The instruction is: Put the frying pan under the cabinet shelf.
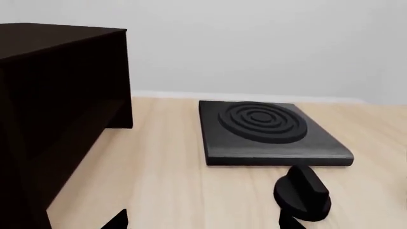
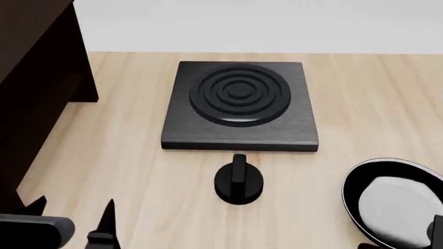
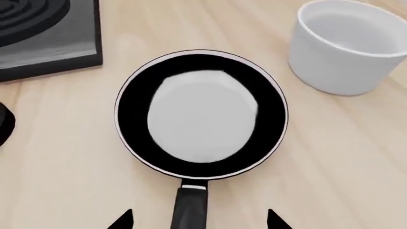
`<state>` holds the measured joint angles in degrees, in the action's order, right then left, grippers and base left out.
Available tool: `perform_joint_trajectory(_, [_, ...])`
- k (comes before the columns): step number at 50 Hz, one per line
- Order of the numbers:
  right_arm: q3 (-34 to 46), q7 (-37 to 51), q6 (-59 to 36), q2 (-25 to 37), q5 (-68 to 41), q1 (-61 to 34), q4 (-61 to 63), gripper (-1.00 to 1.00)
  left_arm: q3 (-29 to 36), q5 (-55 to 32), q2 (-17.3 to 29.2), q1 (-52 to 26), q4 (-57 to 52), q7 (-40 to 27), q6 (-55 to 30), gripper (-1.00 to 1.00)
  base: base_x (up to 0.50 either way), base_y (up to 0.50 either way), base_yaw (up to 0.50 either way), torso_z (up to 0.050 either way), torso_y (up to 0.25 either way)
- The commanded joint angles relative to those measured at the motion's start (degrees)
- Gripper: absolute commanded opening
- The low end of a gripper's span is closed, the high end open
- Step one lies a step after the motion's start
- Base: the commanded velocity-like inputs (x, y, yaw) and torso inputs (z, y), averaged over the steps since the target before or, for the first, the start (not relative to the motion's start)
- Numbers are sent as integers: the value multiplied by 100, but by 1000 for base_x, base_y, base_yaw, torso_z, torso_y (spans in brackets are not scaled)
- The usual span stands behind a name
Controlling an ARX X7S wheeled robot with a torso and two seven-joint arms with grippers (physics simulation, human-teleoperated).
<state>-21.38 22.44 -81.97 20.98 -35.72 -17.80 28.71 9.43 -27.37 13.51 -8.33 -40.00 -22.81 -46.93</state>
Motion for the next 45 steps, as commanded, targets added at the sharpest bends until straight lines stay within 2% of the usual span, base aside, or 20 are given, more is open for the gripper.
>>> perform_joint_trajectory(1, [397, -14, 24, 90, 82, -565, -792, 100, 42, -81, 40, -3, -57, -61, -155, 100, 0, 0, 0, 0, 0])
perform_joint_trajectory(20, [711, -119, 537, 147, 332, -497, -1760, 100, -76, -372, 61, -154, -283, -244, -581, 100, 0, 0, 0, 0, 0])
perform_joint_trajectory(45, [1057, -283, 1113, 19, 517, -485, -2656, 100, -15, -426, 142, -108, -255, -260, -501, 100, 0, 0, 0, 0, 0])
